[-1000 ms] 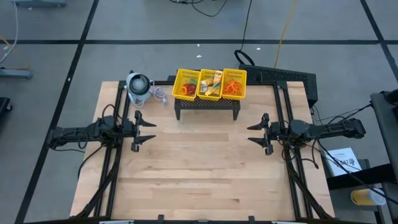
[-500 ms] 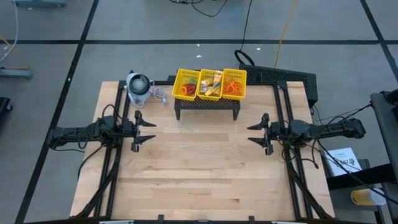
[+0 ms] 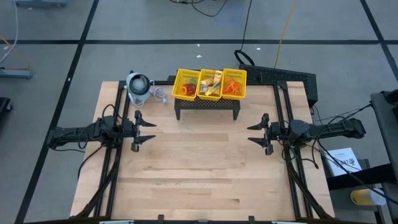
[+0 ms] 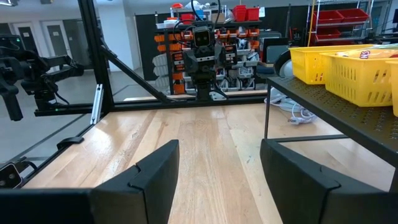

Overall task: Pick & Place Office Desk Supplies
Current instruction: Return to Home Position

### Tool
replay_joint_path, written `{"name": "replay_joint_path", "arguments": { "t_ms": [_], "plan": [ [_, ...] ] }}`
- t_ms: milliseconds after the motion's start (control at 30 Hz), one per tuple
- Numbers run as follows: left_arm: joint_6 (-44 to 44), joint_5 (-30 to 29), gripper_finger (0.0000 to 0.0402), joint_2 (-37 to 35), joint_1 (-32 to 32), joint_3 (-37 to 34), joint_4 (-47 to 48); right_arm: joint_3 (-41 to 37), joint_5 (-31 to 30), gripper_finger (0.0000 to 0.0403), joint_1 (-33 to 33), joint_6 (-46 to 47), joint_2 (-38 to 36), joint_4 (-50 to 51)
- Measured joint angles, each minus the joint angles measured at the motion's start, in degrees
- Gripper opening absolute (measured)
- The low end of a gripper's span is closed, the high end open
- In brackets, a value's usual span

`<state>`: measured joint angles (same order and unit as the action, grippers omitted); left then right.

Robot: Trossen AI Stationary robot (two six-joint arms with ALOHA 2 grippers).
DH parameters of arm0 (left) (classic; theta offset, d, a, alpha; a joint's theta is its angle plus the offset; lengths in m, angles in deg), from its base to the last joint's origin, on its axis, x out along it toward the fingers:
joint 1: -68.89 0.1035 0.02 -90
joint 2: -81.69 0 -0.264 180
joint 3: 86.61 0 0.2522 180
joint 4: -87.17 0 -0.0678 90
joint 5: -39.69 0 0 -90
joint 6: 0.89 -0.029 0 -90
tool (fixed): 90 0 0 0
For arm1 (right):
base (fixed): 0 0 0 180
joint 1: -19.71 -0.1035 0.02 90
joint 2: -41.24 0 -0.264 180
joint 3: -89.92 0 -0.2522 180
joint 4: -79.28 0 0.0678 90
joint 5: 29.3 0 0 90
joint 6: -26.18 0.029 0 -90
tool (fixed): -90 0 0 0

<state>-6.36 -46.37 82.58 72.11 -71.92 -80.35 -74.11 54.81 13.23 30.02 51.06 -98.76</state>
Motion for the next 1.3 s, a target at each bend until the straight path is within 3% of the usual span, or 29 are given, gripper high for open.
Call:
{"name": "replay_joint_path", "arguments": {
  "t_ms": [1300],
  "plan": [
    [1.47, 0.0, 0.023, 0.0, 0.0, 0.0, 0.02, -0.02, 0.0, 0.0215, 0.0, 0.0, 0.0, 0.0]
  ]
}}
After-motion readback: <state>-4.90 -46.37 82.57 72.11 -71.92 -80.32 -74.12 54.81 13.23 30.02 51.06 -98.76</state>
